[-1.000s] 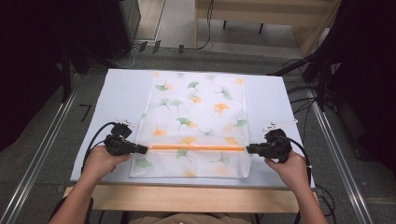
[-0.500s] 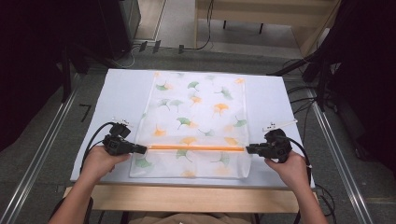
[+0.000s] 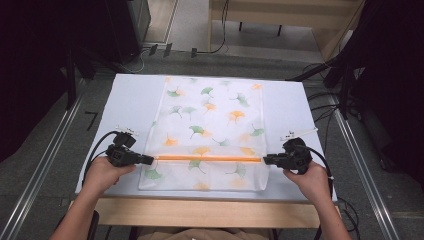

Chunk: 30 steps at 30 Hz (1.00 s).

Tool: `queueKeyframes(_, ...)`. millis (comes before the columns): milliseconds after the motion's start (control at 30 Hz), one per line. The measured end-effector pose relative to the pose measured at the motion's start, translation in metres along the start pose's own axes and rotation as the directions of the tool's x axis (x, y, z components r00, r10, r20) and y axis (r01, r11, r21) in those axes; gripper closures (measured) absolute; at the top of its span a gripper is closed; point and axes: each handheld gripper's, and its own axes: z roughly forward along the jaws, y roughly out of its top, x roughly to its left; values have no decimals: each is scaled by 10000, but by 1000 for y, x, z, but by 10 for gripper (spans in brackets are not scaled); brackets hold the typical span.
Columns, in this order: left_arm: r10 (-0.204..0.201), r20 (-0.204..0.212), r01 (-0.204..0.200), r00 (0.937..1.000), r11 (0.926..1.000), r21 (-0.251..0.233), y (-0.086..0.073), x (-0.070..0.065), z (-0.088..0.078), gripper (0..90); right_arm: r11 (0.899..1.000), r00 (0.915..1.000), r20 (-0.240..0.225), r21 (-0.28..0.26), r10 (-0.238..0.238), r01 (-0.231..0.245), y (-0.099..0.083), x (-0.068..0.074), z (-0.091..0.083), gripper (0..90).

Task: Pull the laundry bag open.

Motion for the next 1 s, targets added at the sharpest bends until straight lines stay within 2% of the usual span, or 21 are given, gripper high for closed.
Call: queueKeyframes(1000,-83,-31,83,10000,10000,39,-3,4,-5,900,10000,10000,-63,29,-67,68,1,-1,1,844)
